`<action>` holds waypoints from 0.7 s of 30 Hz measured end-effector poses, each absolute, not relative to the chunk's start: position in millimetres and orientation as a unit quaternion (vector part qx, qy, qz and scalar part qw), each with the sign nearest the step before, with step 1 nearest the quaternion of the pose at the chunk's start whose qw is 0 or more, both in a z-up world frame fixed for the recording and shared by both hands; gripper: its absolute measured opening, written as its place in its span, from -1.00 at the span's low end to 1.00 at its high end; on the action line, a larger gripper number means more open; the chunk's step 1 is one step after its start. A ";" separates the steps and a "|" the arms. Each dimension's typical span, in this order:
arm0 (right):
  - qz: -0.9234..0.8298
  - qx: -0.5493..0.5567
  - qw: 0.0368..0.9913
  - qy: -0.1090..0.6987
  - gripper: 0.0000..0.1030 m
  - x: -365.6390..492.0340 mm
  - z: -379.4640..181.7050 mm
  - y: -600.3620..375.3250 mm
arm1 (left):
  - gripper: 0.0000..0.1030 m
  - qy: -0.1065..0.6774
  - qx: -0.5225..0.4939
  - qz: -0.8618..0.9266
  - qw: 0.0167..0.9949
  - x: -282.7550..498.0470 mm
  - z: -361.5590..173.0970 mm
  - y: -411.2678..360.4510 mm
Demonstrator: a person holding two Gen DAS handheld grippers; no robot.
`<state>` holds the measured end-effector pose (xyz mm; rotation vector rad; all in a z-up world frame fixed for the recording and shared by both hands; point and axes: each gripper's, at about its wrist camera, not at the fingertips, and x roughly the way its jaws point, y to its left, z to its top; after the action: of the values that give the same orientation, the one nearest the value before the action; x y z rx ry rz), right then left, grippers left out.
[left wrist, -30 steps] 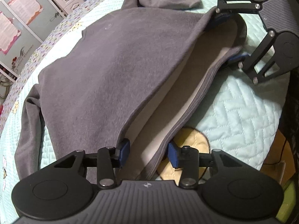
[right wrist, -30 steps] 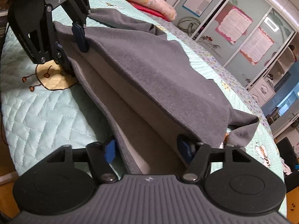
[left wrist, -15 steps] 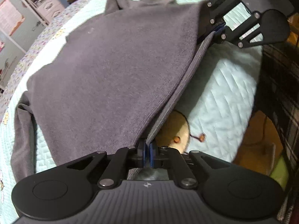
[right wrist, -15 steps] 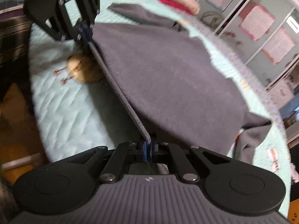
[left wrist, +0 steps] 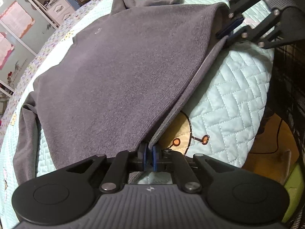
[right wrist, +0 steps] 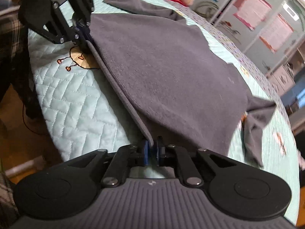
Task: Fold clothes
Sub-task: 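Open both grippers and release the folded hoodie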
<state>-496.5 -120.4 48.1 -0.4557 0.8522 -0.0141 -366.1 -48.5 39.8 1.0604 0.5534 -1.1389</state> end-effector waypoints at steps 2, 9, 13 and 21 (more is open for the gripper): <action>-0.011 -0.177 0.890 0.420 -0.69 -507.2 54.1 -129.5 | -0.85 0.253 0.463 -0.507 0.682 -364.7 42.3 -46.8; -0.058 0.063 0.911 0.404 -0.56 -545.3 82.3 -190.3 | -0.78 0.313 0.399 -0.526 0.682 -364.7 56.2 -23.2; -0.112 0.208 0.908 0.345 -0.26 -557.2 94.0 -232.0 | -0.78 0.328 0.340 -0.534 0.701 -361.6 72.9 -6.4; -0.182 0.366 0.856 0.316 -0.09 -527.3 60.1 -268.3 | -0.39 0.354 0.229 -0.452 0.786 -324.9 91.9 27.6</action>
<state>-527.3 -268.3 60.1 0.7684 0.6640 -0.3826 -324.9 27.6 91.9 0.4946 0.7639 -0.9737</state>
